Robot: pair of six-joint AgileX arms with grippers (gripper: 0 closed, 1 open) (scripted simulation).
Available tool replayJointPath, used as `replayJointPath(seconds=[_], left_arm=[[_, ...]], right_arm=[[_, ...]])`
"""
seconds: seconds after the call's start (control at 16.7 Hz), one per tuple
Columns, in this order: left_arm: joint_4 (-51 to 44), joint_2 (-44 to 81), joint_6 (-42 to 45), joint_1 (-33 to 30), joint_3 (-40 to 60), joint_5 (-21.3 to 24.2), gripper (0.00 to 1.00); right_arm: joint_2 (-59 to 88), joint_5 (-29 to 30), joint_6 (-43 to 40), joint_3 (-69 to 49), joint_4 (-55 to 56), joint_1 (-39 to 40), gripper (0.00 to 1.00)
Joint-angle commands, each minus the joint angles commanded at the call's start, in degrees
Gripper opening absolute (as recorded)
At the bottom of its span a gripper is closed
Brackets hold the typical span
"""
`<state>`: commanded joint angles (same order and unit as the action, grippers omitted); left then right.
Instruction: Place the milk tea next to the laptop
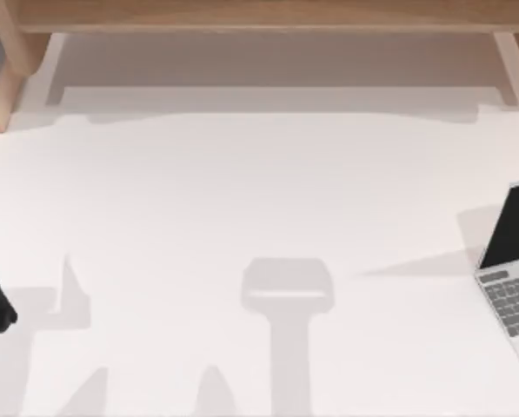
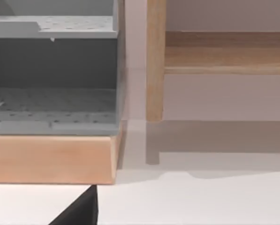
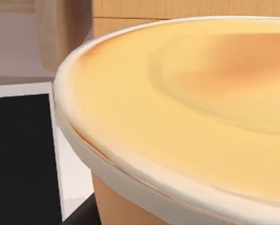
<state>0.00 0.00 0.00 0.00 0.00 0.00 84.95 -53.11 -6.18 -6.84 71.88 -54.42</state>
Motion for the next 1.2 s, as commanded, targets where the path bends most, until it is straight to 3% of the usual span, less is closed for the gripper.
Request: replayJointPath(seconds=[0.72, 1.2], left_arm=[[0.0, 0.0, 0.0, 0.0, 0.0, 0.0, 1.0], [0.0, 0.0, 0.0, 0.0, 0.0, 0.0, 1.0]], right_arm=[[10.62, -2.76, -0.54, -4.1, 19.55, 0.09, 0.0], [19.48, 0.25, -0.02, 2.05, 19.96, -0.29, 0.0]])
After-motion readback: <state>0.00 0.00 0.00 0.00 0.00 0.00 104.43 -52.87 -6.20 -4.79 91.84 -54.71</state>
